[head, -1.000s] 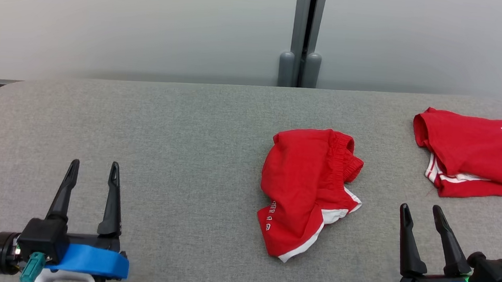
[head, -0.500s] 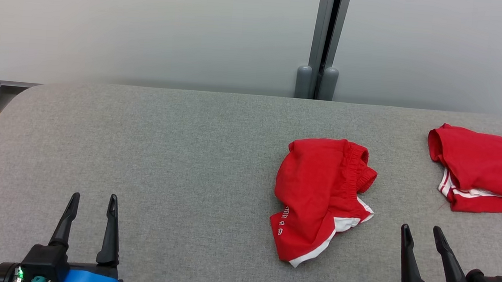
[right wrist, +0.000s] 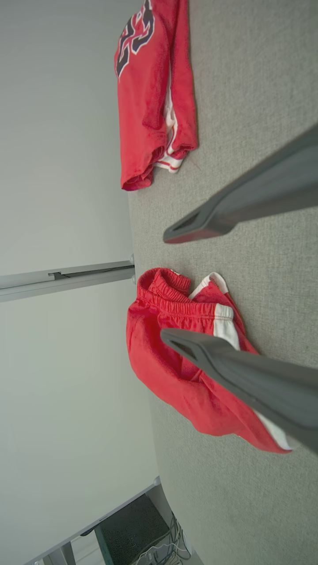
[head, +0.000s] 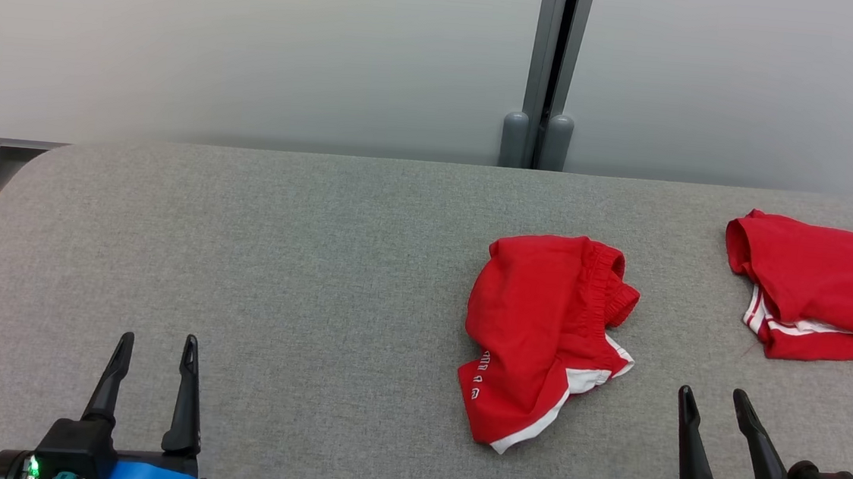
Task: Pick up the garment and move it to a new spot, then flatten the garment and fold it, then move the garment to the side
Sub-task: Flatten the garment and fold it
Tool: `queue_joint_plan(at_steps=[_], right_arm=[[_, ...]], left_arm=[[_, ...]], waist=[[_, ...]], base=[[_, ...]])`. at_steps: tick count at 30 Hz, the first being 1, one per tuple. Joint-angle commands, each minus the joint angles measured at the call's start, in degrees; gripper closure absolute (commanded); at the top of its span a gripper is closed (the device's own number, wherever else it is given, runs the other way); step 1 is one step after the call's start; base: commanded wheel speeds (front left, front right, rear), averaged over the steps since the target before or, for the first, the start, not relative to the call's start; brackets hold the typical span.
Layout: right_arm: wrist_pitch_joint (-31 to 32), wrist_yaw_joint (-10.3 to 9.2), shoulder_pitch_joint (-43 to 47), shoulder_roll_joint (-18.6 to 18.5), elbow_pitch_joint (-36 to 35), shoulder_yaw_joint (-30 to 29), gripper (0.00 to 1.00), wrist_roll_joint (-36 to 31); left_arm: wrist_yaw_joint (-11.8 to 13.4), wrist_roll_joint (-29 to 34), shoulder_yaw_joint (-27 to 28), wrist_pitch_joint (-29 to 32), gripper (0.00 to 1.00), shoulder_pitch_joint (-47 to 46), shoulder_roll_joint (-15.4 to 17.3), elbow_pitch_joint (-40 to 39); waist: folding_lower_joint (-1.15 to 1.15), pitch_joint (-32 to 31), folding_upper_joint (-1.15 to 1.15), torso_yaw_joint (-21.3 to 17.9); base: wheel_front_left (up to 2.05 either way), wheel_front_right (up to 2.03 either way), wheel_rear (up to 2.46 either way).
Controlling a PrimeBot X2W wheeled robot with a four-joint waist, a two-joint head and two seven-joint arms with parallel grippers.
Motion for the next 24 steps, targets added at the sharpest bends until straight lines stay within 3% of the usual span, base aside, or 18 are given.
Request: queue_joint_plan(at_steps=[1,14,24], right_arm=[[-0.15,0.01,0.58,-0.05,0.04,0.06,0.00,-0.18],[-0.15,0.01,-0.25,-0.05,0.25,0.30,0.00,0.27],[-0.14,0.01,-8.48,-0.05,2.33,4.20,0.00,0.47]], left_arm=[[-0.17,0.37,0.41,-0.26,0.00,-0.28,-0.17,0.06],[-1.14,1.54,1.78,-0.26,0.00,-0.66,-0.67,0.45],[-1.56,2.06,1.68,-0.26,0.00,-1.98,-1.15,0.34]], waist=[[0.00,0.03,0.00,0.01],[0.00,0.11,0.00,-0.29],[0.00,1.45,0.00,0.04]], base=[[0.00,0.00,0.00],[0.00,0.00,0.00],[0.00,0.00,0.00]])
